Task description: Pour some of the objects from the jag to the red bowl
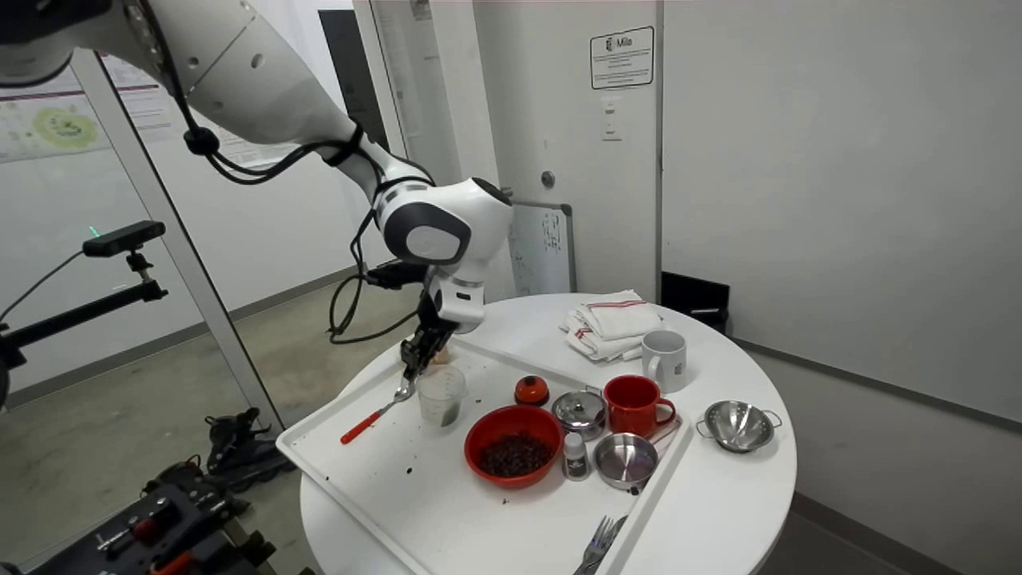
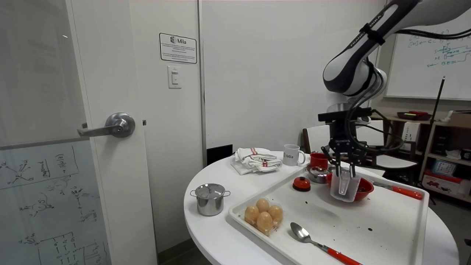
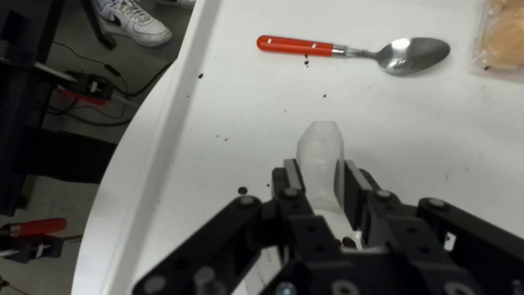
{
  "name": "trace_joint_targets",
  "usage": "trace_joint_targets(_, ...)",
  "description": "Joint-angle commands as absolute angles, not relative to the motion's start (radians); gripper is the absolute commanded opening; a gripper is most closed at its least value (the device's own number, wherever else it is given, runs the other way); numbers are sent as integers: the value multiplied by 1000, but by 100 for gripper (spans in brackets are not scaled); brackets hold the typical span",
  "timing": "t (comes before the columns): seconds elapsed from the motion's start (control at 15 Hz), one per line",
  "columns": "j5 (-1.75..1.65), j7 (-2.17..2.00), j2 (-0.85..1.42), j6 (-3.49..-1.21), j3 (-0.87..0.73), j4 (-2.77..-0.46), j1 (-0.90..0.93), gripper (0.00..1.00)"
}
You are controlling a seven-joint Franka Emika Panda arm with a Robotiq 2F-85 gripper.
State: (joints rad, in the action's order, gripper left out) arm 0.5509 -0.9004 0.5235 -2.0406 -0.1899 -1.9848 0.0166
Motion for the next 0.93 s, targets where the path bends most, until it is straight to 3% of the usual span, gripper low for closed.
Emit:
trace_joint_targets(0.0, 484, -956, 505, -2129, -166, -2061, 20, 10)
trace_joint_targets(0.67, 397, -1059, 541, -2258, -130, -2138, 46, 9)
trace_joint_targets(0.73, 390, -1070, 547, -2270, -128, -2141, 49, 21)
trace_joint_targets(0.8, 384, -1078, 552, -2278, -127, -2143, 52, 43)
trace_joint_targets(0.87, 385, -1090, 557, -2284, -124, -2143, 53, 54)
